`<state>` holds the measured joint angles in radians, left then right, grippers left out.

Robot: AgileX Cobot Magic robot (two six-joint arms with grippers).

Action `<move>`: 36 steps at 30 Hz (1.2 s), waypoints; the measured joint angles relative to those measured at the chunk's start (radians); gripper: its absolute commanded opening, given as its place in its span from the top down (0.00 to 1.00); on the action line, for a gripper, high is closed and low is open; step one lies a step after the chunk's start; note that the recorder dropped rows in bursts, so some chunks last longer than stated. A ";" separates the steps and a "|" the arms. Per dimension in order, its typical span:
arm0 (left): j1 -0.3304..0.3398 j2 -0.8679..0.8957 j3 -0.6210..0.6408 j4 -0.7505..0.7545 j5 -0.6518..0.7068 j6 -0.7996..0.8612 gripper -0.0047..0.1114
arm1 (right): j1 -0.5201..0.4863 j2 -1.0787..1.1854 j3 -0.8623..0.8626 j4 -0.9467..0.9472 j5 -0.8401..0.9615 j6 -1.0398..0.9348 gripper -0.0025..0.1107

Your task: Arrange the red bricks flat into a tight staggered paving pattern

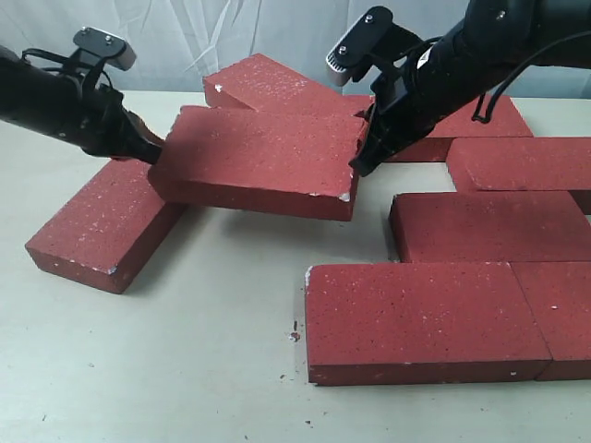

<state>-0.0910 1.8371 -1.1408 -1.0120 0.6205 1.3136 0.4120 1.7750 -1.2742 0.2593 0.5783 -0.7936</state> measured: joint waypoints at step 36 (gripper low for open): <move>-0.080 0.071 0.008 0.208 -0.084 -0.147 0.88 | -0.004 0.188 -0.002 -0.342 -0.072 0.316 0.89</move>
<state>-0.1707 1.9078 -1.1328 -0.8041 0.5363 1.1666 0.4084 1.9633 -1.2763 -0.0830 0.5067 -0.4776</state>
